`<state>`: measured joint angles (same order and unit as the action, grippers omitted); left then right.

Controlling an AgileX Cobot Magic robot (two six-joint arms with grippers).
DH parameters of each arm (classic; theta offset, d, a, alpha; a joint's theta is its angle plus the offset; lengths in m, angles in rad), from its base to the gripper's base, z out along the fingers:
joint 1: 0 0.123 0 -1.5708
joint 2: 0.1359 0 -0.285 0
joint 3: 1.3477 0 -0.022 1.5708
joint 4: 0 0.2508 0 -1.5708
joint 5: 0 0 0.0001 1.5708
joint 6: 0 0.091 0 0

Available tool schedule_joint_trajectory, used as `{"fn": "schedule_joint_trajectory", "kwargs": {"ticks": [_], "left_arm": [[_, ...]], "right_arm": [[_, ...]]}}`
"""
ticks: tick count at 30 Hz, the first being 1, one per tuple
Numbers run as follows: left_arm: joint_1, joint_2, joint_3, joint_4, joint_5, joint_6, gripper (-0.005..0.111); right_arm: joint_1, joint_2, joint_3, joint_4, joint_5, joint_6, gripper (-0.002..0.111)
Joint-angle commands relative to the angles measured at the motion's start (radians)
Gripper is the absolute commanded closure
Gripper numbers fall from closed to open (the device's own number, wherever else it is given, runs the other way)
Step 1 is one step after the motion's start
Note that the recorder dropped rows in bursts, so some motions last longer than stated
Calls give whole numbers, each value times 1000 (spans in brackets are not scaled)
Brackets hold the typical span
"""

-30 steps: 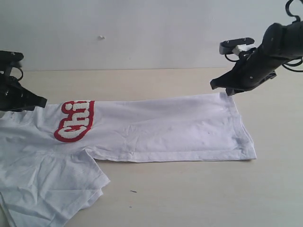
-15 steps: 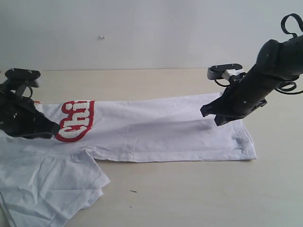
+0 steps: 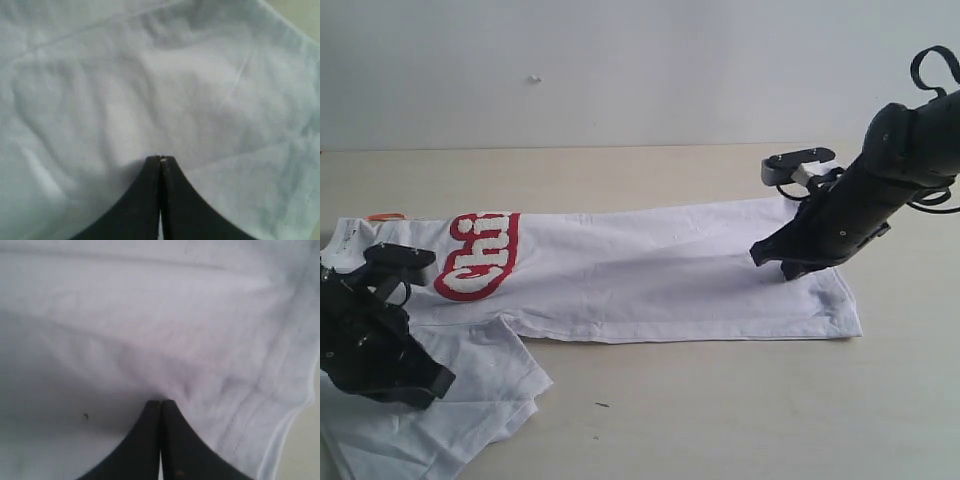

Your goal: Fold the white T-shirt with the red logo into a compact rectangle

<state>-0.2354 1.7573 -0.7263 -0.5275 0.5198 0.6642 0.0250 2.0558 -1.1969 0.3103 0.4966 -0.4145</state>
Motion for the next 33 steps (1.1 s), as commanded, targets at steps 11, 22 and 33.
{"fn": "schedule_joint_trajectory", "kwargs": {"ticks": [11, 22, 33], "left_arm": [[-8, 1, 16, 202, 135, -231, 107], [-54, -73, 16, 197, 123, -224, 107], [-214, -307, 16, 101, 147, -137, 107]], "right_arm": [[2, 51, 3, -77, 10, 51, 108], [10, 41, 3, -101, 45, 102, 108], [10, -56, 3, -34, 28, 76, 108]]}}
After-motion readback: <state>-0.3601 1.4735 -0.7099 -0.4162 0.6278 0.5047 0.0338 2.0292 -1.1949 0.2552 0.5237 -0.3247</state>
